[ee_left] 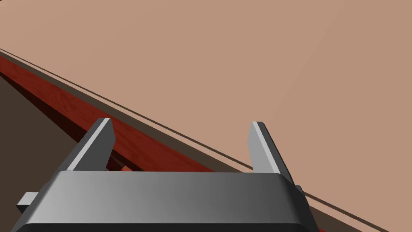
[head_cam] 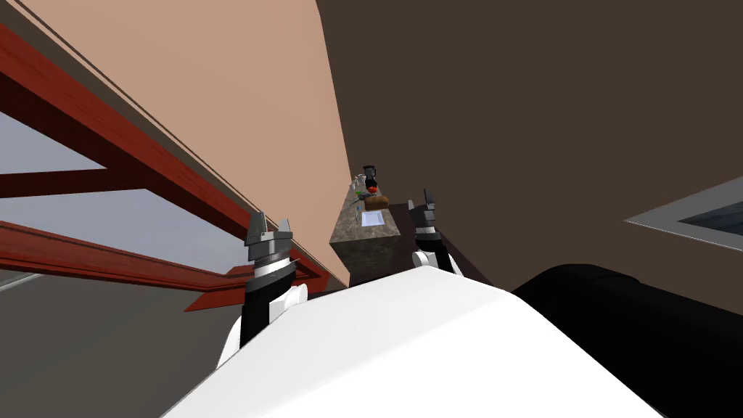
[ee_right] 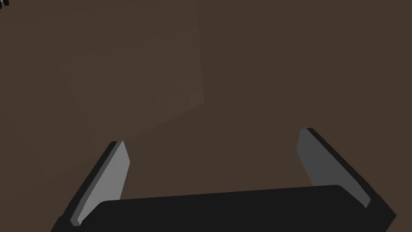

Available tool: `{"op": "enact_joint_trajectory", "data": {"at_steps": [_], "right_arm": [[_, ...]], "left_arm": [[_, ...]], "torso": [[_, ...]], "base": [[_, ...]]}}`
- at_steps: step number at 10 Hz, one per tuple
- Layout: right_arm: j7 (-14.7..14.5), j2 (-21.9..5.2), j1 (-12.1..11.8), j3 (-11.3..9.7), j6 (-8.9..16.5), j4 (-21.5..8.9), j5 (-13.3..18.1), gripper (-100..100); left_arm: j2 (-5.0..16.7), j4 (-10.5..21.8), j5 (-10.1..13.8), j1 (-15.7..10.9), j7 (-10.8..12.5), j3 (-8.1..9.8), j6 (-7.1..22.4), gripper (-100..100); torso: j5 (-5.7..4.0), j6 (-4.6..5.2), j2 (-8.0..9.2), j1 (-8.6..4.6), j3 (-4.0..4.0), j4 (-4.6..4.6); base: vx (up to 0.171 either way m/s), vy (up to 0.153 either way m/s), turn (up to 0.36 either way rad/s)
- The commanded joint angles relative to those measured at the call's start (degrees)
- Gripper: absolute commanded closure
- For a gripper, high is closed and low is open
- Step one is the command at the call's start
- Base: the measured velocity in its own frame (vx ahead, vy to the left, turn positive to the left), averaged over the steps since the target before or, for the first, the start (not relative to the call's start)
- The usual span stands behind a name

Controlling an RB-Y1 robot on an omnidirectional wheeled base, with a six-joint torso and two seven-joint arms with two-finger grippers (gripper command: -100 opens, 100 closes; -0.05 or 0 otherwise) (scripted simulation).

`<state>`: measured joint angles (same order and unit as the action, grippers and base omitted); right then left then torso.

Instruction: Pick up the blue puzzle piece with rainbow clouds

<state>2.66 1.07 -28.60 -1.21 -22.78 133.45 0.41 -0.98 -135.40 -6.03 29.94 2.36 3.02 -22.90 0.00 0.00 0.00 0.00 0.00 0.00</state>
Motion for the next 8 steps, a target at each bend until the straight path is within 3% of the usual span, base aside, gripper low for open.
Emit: {"op": "enact_joint_trajectory", "data": {"at_steps": [1, 4, 5, 8], "right_arm": [[0.0, 0.0, 0.0, 0.0, 0.0, 0.0, 0.0, 0], [0.0, 0.0, 0.0, 0.0, 0.0, 0.0, 0.0, 0], [0.0, 0.0, 0.0, 0.0, 0.0, 0.0, 0.0, 0], [0.0, 0.0, 0.0, 0.0, 0.0, 0.0, 0.0, 0]], "left_arm": [[2.45, 0.37, 0.17, 0.28, 0.13, 0.02, 0.31, -100], [7.75, 1.68, 0.84, 1.42, 0.67, 0.09, 1.5, -100], [8.28, 1.68, 0.84, 1.42, 0.67, 0.09, 1.5, -100], [13.84, 3.55, 1.9, 3.28, 1.51, 0.21, 3.35, -100]], "torso": [[0.0, 0.0, 0.0, 0.0, 0.0, 0.0], [-0.01, 0.01, 0.01, -0.07, 0.01, 0.0], [-0.02, 0.01, 0.01, -0.09, 0.01, 0.0], [-0.03, 0.01, 0.02, -0.12, 0.01, 0.0]], "base": [[0.001, -0.011, -0.052], [-0.002, -0.025, -0.092], [0.002, -0.019, -0.045], [-0.001, -0.037, -0.134]]}}
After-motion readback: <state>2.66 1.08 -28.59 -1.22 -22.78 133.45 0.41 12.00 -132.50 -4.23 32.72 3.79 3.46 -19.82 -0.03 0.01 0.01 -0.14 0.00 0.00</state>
